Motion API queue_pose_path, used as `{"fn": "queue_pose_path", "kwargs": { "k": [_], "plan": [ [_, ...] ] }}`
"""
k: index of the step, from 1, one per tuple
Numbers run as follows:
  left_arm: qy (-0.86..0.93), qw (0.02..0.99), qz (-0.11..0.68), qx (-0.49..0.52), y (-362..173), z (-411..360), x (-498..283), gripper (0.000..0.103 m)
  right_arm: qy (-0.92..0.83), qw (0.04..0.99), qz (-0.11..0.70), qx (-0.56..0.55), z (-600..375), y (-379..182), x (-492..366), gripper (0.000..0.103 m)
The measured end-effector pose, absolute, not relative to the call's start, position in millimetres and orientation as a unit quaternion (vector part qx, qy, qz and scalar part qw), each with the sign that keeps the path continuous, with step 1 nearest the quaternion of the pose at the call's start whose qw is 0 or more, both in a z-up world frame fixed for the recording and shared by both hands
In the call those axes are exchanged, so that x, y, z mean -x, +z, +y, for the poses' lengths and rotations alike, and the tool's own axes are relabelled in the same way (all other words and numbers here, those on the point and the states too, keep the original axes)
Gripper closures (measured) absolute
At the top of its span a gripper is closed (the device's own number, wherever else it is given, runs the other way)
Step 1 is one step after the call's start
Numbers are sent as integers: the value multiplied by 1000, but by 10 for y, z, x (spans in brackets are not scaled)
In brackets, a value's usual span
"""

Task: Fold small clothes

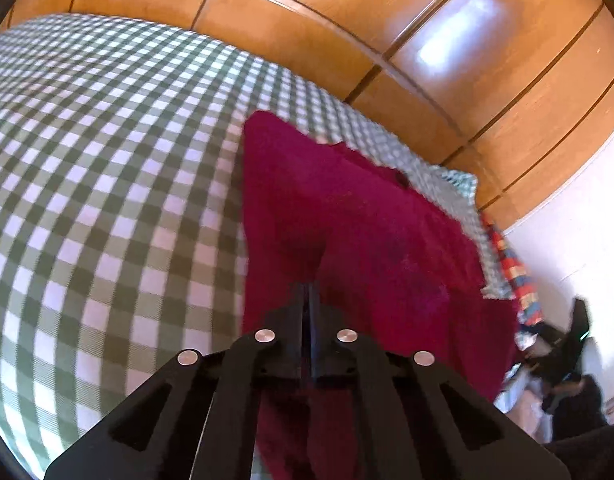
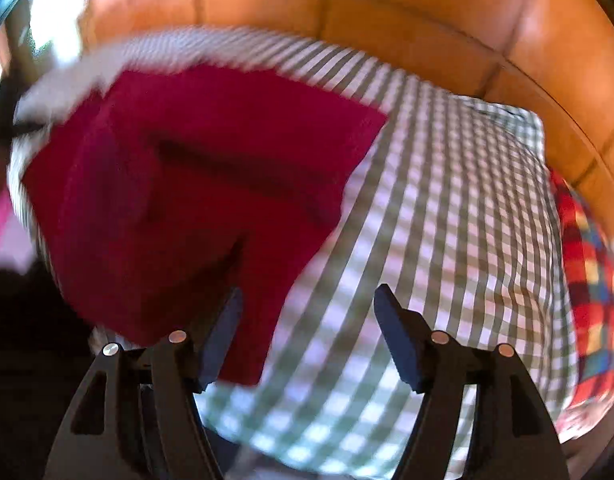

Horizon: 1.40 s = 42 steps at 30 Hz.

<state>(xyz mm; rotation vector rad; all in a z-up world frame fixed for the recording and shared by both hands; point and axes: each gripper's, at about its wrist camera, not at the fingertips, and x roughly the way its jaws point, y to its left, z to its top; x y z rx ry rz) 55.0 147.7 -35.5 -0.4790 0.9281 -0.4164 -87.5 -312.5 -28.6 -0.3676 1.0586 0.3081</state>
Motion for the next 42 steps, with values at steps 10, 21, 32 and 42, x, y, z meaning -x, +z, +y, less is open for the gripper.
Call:
{"fn": "queue_pose_path", "kwargs": {
  "k": [10, 21, 32, 42],
  "plan": [
    [-237, 841, 448, 188, -302, 1194, -751, 63, 232, 793, 430, 363, -2357, -484, 819, 36],
    [-269, 857, 390, 204, 59, 1259, -664, 97, 201, 876, 417, 139, -2871, 317, 387, 89],
    [-181, 880, 360, 250, 261, 1607, -1528, 97, 116, 876, 462, -74, -3186, 72, -1083, 88],
    [-120, 857, 422, 271, -207, 1829, -1901, 65, 99, 854, 489, -145, -3526, -270, -967, 44]
  ]
}}
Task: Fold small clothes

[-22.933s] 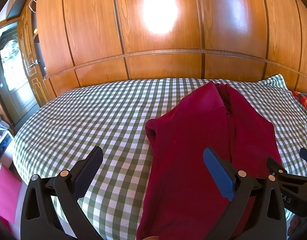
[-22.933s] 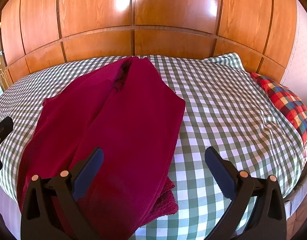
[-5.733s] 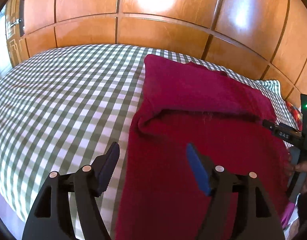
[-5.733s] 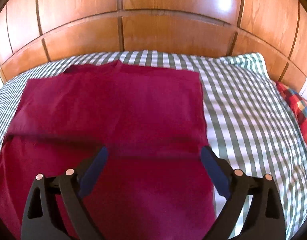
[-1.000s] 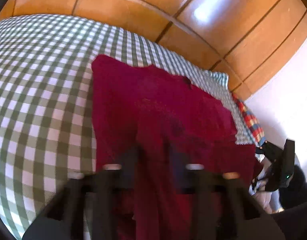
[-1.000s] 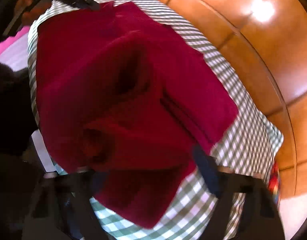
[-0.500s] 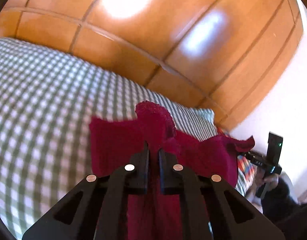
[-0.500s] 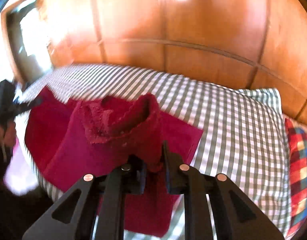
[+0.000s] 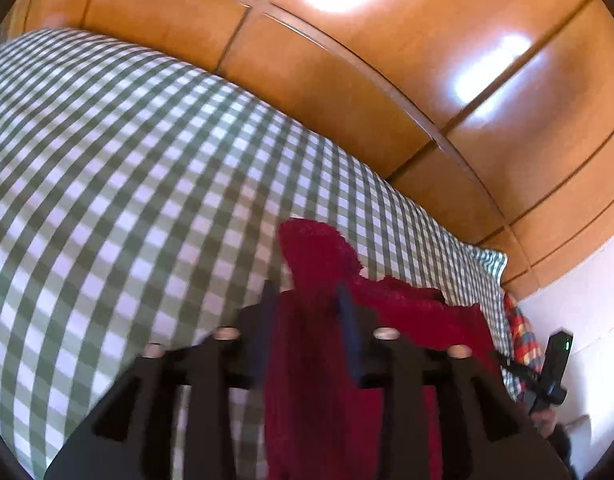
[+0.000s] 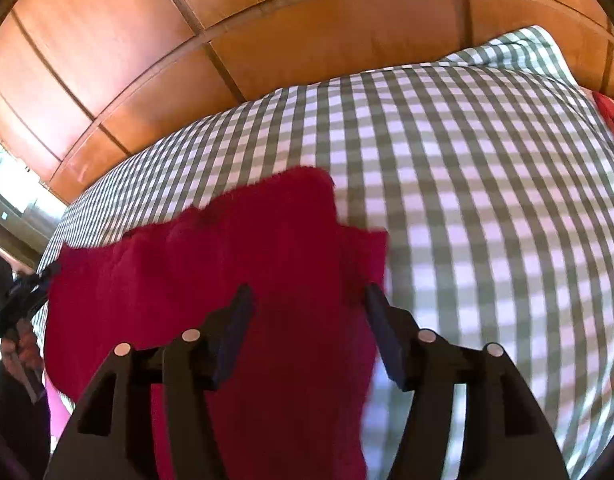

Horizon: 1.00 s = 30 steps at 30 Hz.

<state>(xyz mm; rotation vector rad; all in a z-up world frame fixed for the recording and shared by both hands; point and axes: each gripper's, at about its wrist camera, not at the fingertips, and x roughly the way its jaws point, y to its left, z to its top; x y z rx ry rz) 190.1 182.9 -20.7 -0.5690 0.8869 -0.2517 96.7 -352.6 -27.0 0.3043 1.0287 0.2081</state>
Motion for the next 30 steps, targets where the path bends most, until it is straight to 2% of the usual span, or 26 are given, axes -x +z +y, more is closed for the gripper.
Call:
{"fn": "queue_pose_path", "kwargs": {
  "k": [7, 8, 10, 13, 18, 19, 20, 21, 22, 26, 30],
  "plan": [
    [-180, 855, 414, 258, -230, 1964, -1106, 61, 125, 849, 489, -158, -3628, -327, -167, 45],
    [-189, 855, 412, 251, -232, 1950, -971, 50, 125, 847, 492, -157, -3606, -353, -76, 46],
    [-206, 857, 408, 239, -224, 1892, -720, 42, 126, 846, 493, -160, -3592, -374, 5, 54],
    [-227, 855, 414, 215, -243, 1787, -442, 42, 129, 845, 490, -174, -3581, -391, 50, 66],
    [-241, 851, 425, 194, -375, 1620, -264, 42, 124, 845, 492, -169, -3510, -433, 127, 74],
    [-242, 849, 425, 198, -408, 1607, -277, 49, 123, 845, 494, -166, -3502, -436, 121, 82],
    [-243, 846, 428, 203, -433, 1604, -296, 74, 120, 845, 496, -159, -3480, -427, 132, 86],
    [-247, 839, 438, 207, -464, 1581, -359, 84, 119, 846, 497, -153, -3472, -411, 127, 96],
    [-247, 839, 440, 206, -463, 1563, -393, 92, 117, 848, 496, -147, -3468, -394, 151, 96],
    [-262, 849, 412, 201, -221, 1565, -462, 96, 114, 863, 478, -114, -3404, -181, 329, 97],
    [-288, 841, 414, 194, -125, 1658, -296, 96, 116, 854, 501, -79, -3443, -197, 698, 97]
  ]
}}
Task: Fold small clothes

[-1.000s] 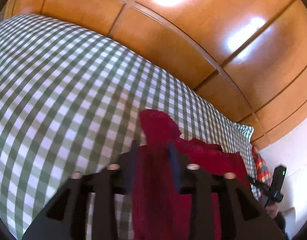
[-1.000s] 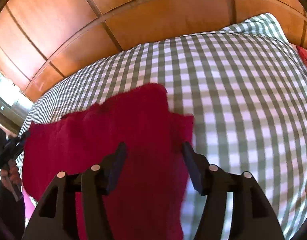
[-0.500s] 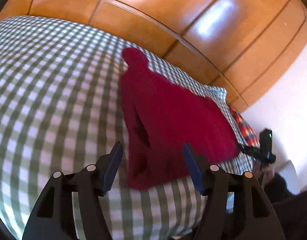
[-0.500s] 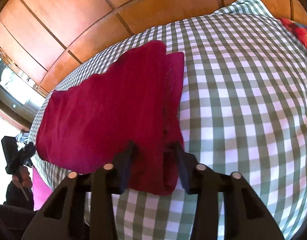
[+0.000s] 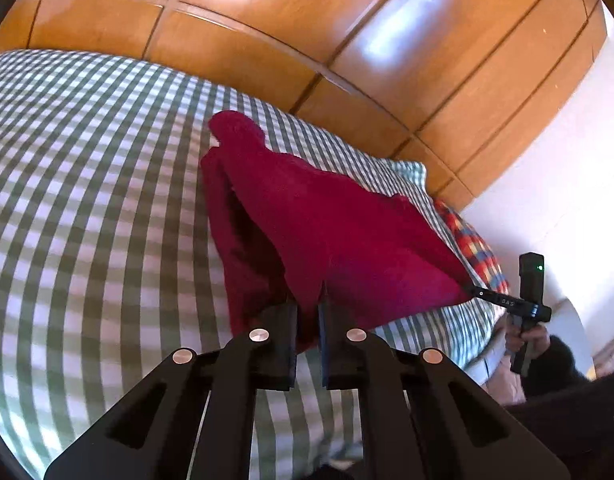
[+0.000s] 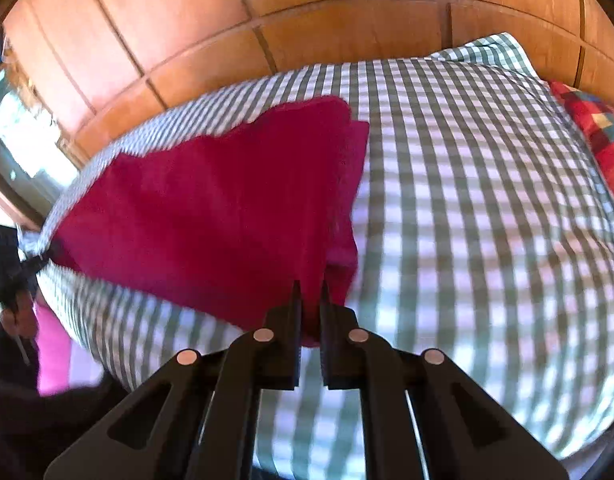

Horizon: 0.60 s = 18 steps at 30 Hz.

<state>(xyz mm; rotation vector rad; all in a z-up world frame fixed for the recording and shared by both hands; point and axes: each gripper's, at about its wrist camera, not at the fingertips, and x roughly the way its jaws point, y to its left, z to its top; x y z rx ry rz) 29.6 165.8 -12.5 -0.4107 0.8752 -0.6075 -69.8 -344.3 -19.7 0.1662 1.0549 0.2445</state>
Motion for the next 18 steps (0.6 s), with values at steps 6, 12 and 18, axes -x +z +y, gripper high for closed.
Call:
{"fn": "queue_pose_path", "kwargs": {
  "k": [6, 12, 18],
  "plan": [
    [-283, 808, 480, 190, -575, 1599, -87, 96, 112, 826, 544, -94, -3477, -559, 1071, 97],
    [-258, 836, 414, 249, -319, 1817, -453, 42, 97, 853, 503, -96, -3509, -288, 747, 48],
    [-247, 846, 404, 243, -260, 1688, -914, 42, 61, 874, 468, -120, -3517, -198, 64, 48]
  ]
}}
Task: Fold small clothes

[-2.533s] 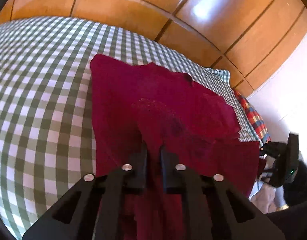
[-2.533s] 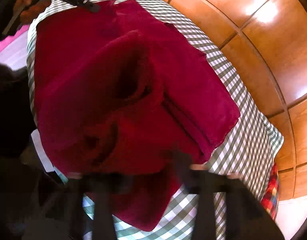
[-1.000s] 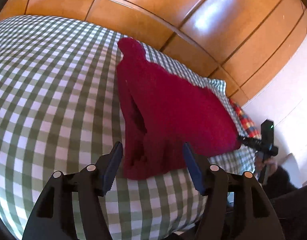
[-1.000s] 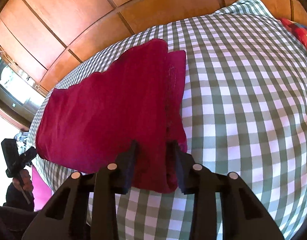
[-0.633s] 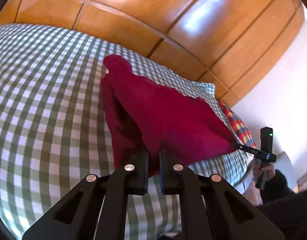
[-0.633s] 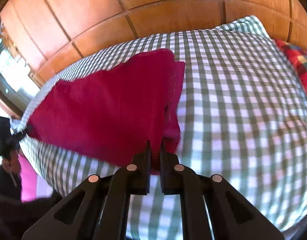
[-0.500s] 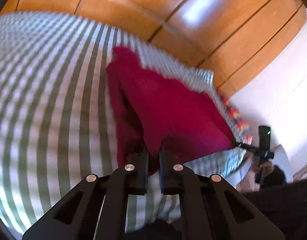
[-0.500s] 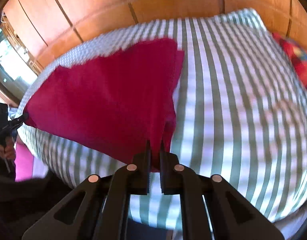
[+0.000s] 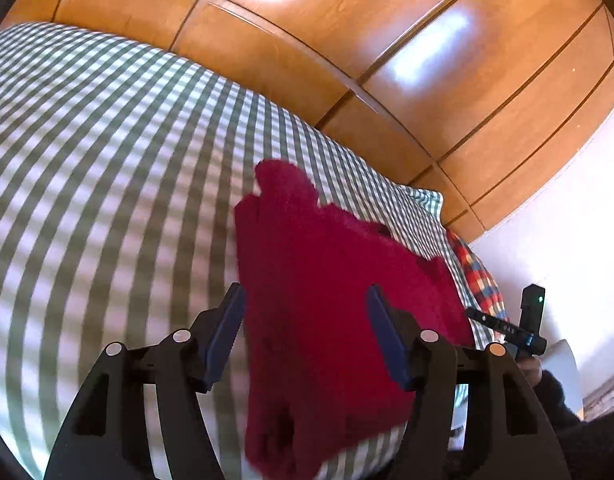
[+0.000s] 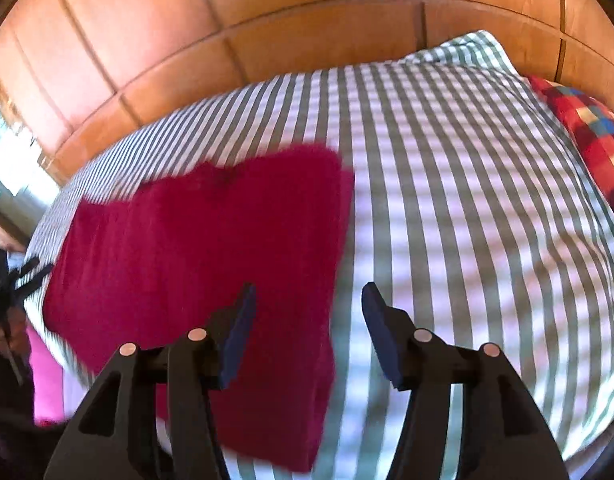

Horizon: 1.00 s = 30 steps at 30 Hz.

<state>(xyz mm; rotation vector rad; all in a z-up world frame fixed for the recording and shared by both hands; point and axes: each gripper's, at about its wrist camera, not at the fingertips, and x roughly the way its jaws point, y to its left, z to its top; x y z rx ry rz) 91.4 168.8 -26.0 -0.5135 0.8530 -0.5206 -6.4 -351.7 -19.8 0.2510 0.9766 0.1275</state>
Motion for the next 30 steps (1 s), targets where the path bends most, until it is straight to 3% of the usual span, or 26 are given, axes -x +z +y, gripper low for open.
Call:
{"fn": "queue_pose_path", "kwargs": {
  "k": [3, 5, 6, 7, 8, 16, 23, 26, 29, 30],
  "plan": [
    [-243, 843, 417, 238, -333, 1543, -1131, 42, 39, 871, 475, -119, -3510, -258, -271, 49],
    [-240, 839, 430, 231, -401, 1438, -1260, 46, 33, 865, 485, -120, -3500, -336, -419, 57],
    [-238, 838, 436, 226, -438, 1392, -1322, 54, 35, 863, 489, -121, -3490, -375, -472, 74],
    [-238, 836, 441, 221, -460, 1352, -1372, 79, 34, 863, 490, -116, -3471, -380, -500, 86],
    [-241, 835, 445, 215, -458, 1317, -1406, 94, 29, 869, 483, -102, -3444, -339, -499, 91],
    [-237, 872, 374, 208, -47, 1370, -1419, 96, 6, 920, 391, -24, -3297, 215, -407, 94],
    [-186, 857, 446, 181, -418, 1222, -1919, 96, -41, 876, 477, -67, -3369, -526, -913, 94],
    [-172, 848, 470, 174, -581, 1220, -1976, 96, -45, 877, 471, -86, -3407, -688, -918, 93],
    [-174, 842, 466, 206, -569, 1382, -1898, 95, -39, 878, 468, -92, -3438, -658, -912, 89],
    [-174, 843, 462, 212, -529, 1440, -1832, 95, -40, 879, 466, -90, -3445, -631, -899, 83]
  ]
}}
